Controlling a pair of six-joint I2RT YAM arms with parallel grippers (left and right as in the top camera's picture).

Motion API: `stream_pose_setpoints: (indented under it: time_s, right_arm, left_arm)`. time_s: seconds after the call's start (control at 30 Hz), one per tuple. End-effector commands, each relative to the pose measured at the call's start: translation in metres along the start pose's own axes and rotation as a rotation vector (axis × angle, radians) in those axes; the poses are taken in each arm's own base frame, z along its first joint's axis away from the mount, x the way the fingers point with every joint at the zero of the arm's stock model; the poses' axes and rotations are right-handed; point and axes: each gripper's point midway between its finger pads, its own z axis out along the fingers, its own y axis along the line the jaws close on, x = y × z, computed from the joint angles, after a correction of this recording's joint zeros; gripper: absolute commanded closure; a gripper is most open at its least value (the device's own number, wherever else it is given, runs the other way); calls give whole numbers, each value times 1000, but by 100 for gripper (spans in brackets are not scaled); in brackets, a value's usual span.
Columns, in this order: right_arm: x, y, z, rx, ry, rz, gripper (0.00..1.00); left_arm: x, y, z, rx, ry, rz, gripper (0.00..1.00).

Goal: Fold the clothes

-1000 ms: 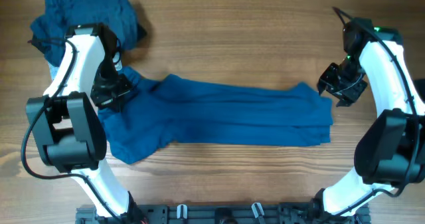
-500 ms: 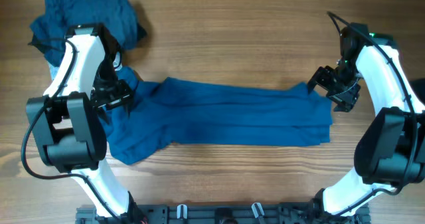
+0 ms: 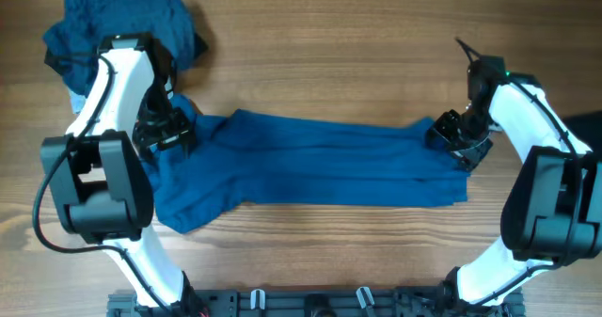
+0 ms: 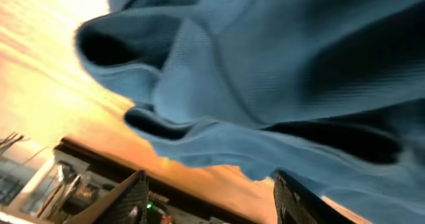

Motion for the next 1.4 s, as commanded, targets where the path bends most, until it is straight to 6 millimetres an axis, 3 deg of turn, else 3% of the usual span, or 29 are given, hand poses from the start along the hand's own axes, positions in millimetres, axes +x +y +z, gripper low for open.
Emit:
stream_pose_setpoints:
  time_s: [0.0, 0.17, 0.37, 0.5, 0.7, 0.87, 1.0, 1.03, 1.13, 1.17, 1.2, 1.37]
  right_arm:
    - [2, 7, 1, -37, 5, 29, 41]
    - [-3, 5, 1, -25, -17, 30, 69]
    - [-5, -5, 4, 26, -40, 33, 76]
    - [-4, -9, 13, 29, -46, 47, 96]
    - [-15, -19, 10, 60, -86, 112, 96]
    - [-21, -37, -10, 140, -102, 140, 96]
    - [-21, -47, -21, 196, -113, 141, 95]
    - [-22, -49, -22, 205, -119, 137, 90]
    - [-26, -54, -23, 231, -144, 134, 63]
    - [-27, -55, -24, 239, -150, 136, 50]
    - [-29, -59, -25, 250, -157, 141, 44]
    - [-33, -80, -29, 259, -134, 208, 43]
  left_arm:
    - [-1, -15, -6, 52, -45, 35, 42]
    - [-2, -28, -6, 77, -65, 60, 50]
    - [-2, -31, -7, 79, -73, 67, 50]
    - [-2, -31, -7, 78, -72, 67, 49]
    - [-2, -31, -7, 78, -72, 67, 49]
    - [-2, -31, -7, 78, -72, 68, 49]
    - [-2, -31, -7, 78, -72, 67, 48]
    - [-2, -31, -7, 78, -72, 67, 48]
    - [-2, -31, -7, 78, -71, 67, 48]
    - [-2, -31, -7, 77, -71, 67, 48]
    - [-1, -30, -7, 76, -69, 67, 47]
    - [-3, -31, -7, 74, -77, 93, 49]
